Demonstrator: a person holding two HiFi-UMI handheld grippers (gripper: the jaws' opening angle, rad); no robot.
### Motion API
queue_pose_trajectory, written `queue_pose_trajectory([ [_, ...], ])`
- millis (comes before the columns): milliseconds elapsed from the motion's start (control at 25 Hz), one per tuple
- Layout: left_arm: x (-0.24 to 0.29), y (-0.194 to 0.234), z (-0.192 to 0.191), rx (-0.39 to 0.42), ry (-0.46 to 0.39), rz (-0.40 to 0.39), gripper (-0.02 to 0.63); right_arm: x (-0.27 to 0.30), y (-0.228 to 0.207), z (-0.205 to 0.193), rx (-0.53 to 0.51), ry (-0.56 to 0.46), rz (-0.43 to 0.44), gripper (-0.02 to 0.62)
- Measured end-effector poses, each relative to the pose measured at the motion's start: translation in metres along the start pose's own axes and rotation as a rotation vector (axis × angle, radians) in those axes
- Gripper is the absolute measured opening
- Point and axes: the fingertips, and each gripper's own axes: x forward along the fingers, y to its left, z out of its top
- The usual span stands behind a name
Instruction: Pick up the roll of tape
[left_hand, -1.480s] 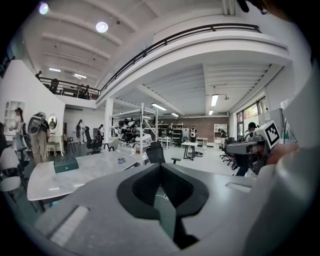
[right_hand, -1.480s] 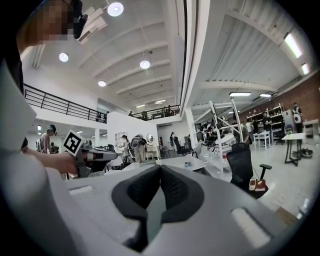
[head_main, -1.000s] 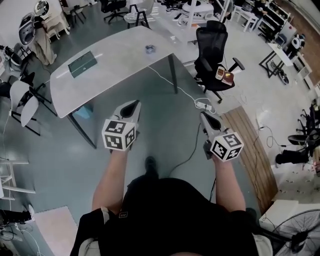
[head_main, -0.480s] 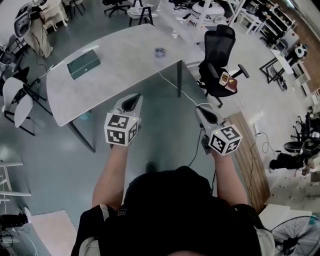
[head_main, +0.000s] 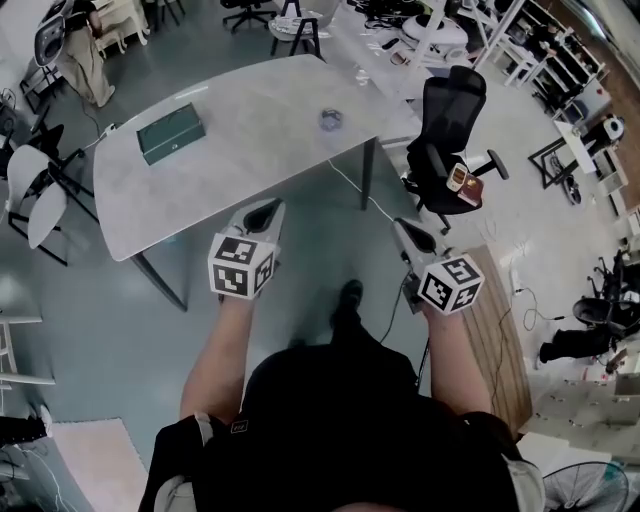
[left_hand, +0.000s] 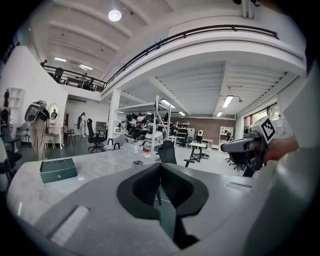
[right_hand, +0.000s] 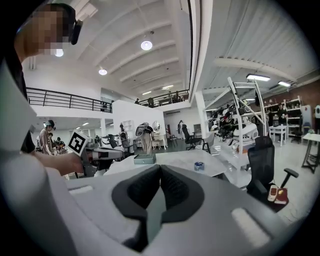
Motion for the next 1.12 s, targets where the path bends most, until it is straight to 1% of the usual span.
queue_pose_trajectory([
  [200,0.055,0.014,0.009,0.007,0.02,0.009,0.011,0.036,-0.056,0.002,0.036,-0.006,0.02,0.003],
  [320,0.107,0.023,0.014,0.002,0.046,0.025,0.011,0.059,-0.098,0.002,0.065,0.007,0.042,0.003],
  [520,0.211,0.021,0.043,0.006,0.056,0.052,0.011,0.095,-0.195,0.002,0.106,0.048,0.078,0.003],
  [680,0.278,0.019,0.073,0.026,0.062,0.089,0.011,0.115,-0.27,0.021,0.135,0.038,0.103,0.003],
  [760,0.303,0.017,0.083,0.029,0.063,0.104,0.011,0.123,-0.299,0.029,0.138,0.036,0.115,0.003],
  [920,0.335,0.014,0.089,0.03,0.079,0.124,0.011,0.137,-0.334,0.031,0.146,0.046,0.142,0.003],
  [1120,0.35,0.028,0.087,0.02,0.107,0.142,0.011,0.159,-0.341,0.023,0.175,0.074,0.184,0.003],
])
